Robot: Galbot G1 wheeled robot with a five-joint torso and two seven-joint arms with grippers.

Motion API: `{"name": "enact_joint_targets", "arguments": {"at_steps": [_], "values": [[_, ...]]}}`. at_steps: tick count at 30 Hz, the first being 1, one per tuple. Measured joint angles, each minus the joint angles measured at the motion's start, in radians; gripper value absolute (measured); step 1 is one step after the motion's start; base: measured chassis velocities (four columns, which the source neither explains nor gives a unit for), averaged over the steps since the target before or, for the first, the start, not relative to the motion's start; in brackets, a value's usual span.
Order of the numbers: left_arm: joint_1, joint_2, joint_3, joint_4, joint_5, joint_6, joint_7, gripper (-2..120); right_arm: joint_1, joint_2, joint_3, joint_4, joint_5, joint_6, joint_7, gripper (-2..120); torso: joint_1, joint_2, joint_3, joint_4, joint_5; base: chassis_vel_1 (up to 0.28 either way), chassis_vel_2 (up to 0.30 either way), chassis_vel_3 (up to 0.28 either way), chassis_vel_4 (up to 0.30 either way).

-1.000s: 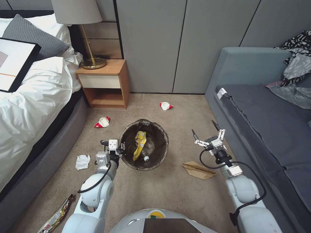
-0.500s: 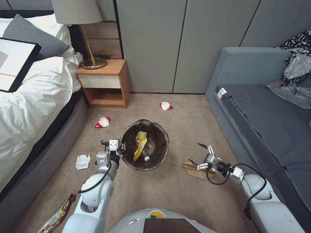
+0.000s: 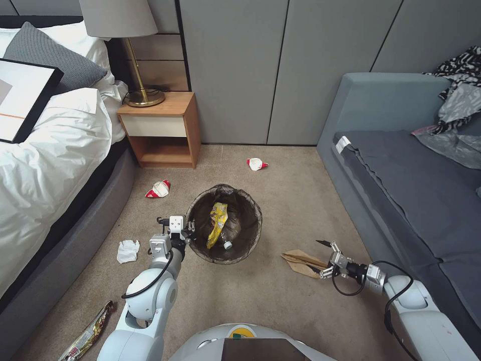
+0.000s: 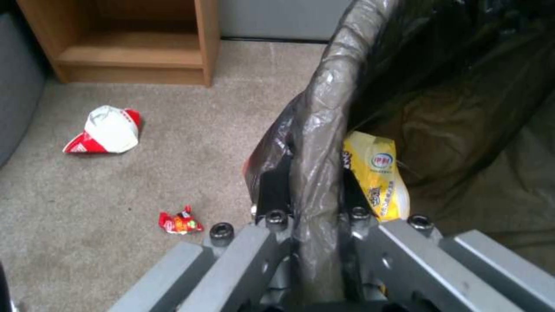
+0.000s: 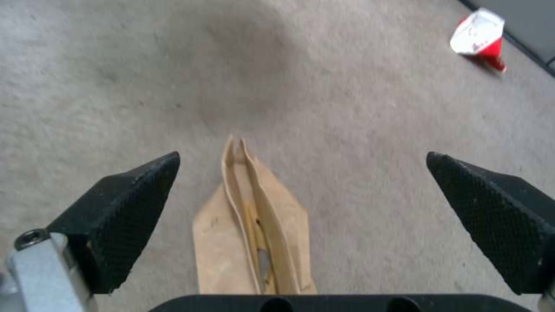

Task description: Pick up the trash bin, then pick up the garbage from the floor and place it into the trash bin.

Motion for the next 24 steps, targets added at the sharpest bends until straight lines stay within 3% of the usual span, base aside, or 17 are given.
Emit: {"name": "enact_joint_targets", "arguments": {"at_steps": [8,24], "values": [[0.003,-0.001,-0.003,-0.007,0.003,0.0,0.0,0,0.11,-0.004,-0.043,-0.133,-0.045,0.012,0.015,100,0.0,0.0,0.0,0.0,0.0001,0.0,0.0,0.0,0.0],[0.006,-0.008,-0.002,-0.009,0.011,0.0,0.0,0,0.189,-0.003,-0.116,-0.225,-0.094,-0.012,0.057,100,0.0,0.0,0.0,-0.0001,0.0001,0.0,0.0,0.0,0.0]]}}
